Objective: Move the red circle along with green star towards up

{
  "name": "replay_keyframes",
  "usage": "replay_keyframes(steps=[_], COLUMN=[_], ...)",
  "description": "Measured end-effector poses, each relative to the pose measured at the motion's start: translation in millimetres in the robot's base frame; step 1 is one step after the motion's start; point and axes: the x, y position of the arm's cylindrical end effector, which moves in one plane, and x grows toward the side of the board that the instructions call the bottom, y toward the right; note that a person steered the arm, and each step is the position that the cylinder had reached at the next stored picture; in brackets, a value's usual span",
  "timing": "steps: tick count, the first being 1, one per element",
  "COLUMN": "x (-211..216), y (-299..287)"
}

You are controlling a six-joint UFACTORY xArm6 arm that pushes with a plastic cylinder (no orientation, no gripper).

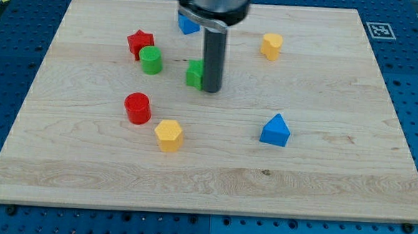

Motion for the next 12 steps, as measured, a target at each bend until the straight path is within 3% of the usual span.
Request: replay_keyframes(steps=[4, 6, 7, 11, 12], x=[5, 102, 106, 41, 42], y=[-130, -123, -117, -92, -78])
